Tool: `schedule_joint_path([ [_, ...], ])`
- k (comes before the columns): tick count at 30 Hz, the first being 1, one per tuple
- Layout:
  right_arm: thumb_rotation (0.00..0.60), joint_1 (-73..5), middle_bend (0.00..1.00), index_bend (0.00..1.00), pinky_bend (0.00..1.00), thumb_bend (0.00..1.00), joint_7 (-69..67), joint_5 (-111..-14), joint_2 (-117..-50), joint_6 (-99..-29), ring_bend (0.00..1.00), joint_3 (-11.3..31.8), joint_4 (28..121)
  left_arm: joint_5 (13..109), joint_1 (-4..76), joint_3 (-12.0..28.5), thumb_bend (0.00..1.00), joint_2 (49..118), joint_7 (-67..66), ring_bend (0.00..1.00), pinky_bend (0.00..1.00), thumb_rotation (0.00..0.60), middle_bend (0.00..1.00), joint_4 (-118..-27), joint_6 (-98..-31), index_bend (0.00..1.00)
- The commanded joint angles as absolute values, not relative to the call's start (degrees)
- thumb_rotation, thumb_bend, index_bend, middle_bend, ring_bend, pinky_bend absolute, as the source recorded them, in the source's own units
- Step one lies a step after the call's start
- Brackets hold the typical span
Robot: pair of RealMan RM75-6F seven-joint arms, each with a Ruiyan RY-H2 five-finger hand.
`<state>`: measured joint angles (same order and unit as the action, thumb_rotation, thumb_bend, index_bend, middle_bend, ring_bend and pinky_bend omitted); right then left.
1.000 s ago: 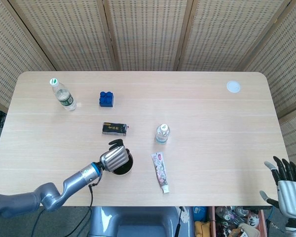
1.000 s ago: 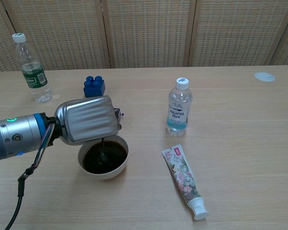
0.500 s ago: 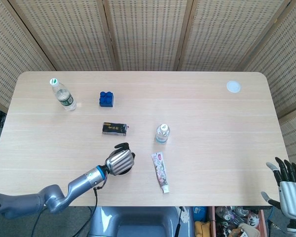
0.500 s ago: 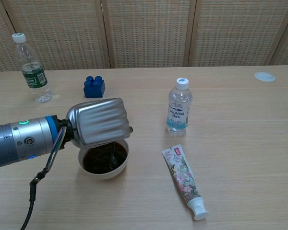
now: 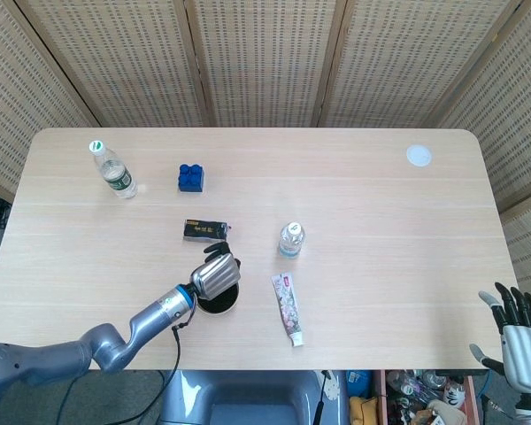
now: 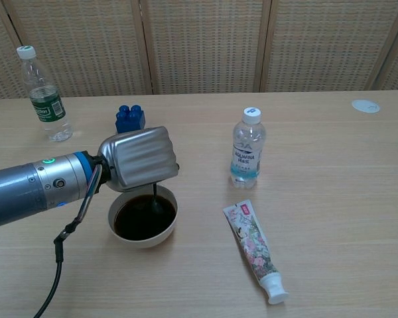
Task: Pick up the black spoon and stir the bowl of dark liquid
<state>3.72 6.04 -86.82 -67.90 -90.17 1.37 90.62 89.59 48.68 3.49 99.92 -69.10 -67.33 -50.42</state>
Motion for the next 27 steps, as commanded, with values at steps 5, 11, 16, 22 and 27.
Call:
schedule_joint_path([
  [5, 0.6, 3.46, 0.14, 0.23, 0.01, 0.2, 6.52, -87.03, -67.85, -90.0, 0.01, 1.47, 91.03, 89.35, 47.85, 2.63, 0.56, 97.7, -67.99, 0.82, 0.71, 0.6, 0.9, -68.72, -51.44, 0.68],
  [11, 0.6, 3.24, 0.14, 0.23, 0.01, 0.2, 6.84, -87.28, -67.88, -89.87, 0.01, 1.5, 91.29, 90.09, 46.65, 0.49, 0.56, 94.68, -67.29, 0.82, 0.71, 0.6, 0.9, -72.12, -52.3, 0.68],
  [16, 0.6, 3.22, 0.14, 0.23, 0.01, 0.2, 7.05, -87.5, -67.78, -90.02, 0.01, 1.49, 91.52, 90.03, 46.03, 0.02, 0.56, 93.75, -67.57, 0.82, 0.71, 0.6, 0.9, -73.71, -52.96, 0.68],
  [22, 0.6, 3.32, 0.14, 0.23, 0.01, 0.2, 7.26, -87.7, -67.68, -90.26, 0.01, 1.42, 91.84, 88.6, 44.99, 0.14, 0.56, 92.66, -70.87, 0.82, 0.71, 0.6, 0.9, -76.32, -53.66, 0.68],
  [27, 0.6, 3.36, 0.14, 0.23, 0.01, 0.2, 7.21, -87.82, -67.7, -90.4, 0.01, 1.4, 91.83, 87.36, 44.31, 0.21, 0.56, 92.06, -72.72, 0.82, 0.71, 0.6, 0.9, -77.92, -54.0, 0.65],
])
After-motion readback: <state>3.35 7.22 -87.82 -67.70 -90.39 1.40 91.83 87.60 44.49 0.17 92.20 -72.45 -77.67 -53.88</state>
